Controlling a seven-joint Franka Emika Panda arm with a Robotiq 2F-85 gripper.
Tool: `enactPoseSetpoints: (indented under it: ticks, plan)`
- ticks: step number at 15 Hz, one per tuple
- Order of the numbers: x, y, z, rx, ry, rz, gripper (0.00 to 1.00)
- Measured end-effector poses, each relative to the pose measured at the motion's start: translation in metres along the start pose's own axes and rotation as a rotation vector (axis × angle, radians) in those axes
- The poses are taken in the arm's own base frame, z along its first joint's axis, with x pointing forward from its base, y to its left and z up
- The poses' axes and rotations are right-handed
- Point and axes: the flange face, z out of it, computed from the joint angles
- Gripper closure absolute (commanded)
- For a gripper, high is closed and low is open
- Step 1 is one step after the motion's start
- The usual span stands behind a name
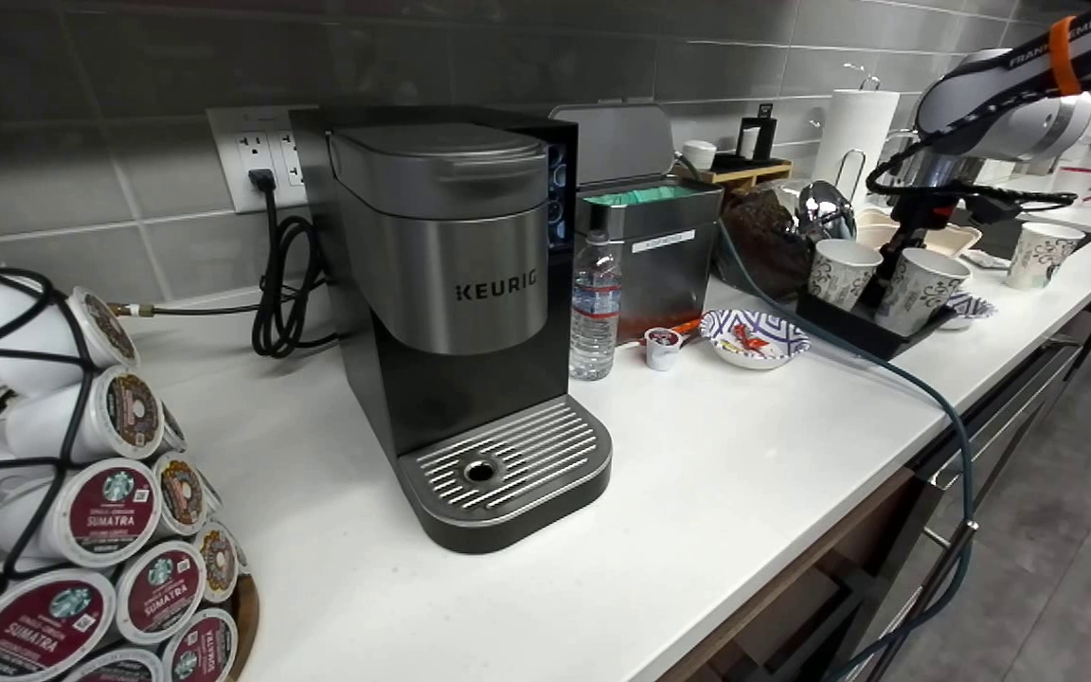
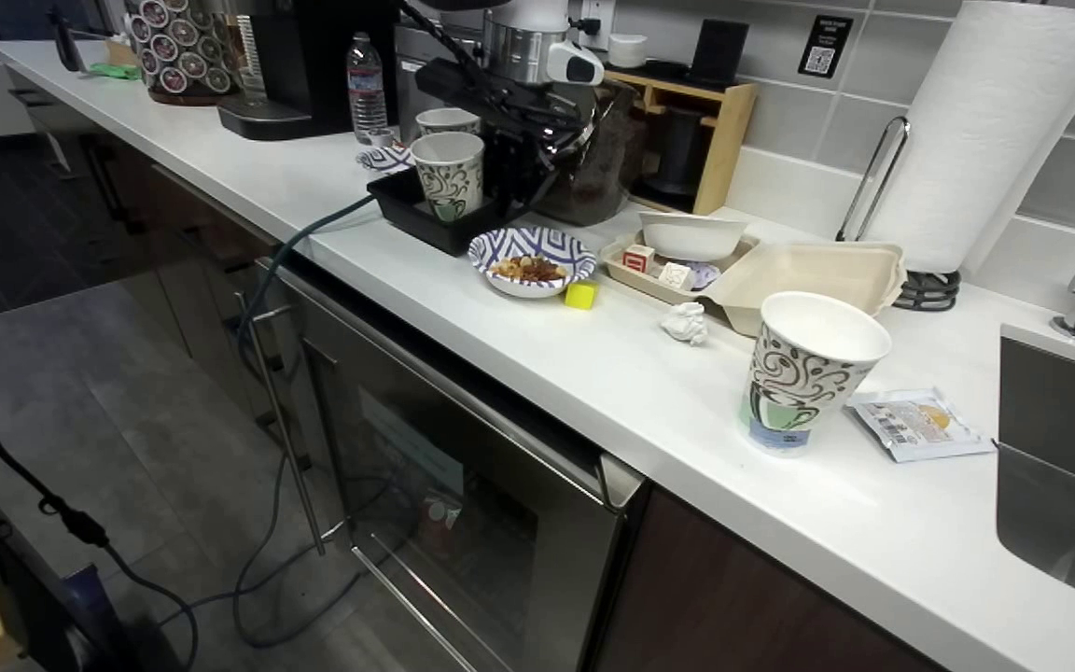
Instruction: Move the black tray to the right and move the white bowl to the left
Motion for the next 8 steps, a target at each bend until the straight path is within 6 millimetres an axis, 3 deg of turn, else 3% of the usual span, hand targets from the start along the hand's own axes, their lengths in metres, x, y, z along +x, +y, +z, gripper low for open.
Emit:
enactPoseSetpoints:
  ticks: [8]
  plan:
    - [-0.004,-0.007,0.013,-0.029,-0.056,-0.113,0.98]
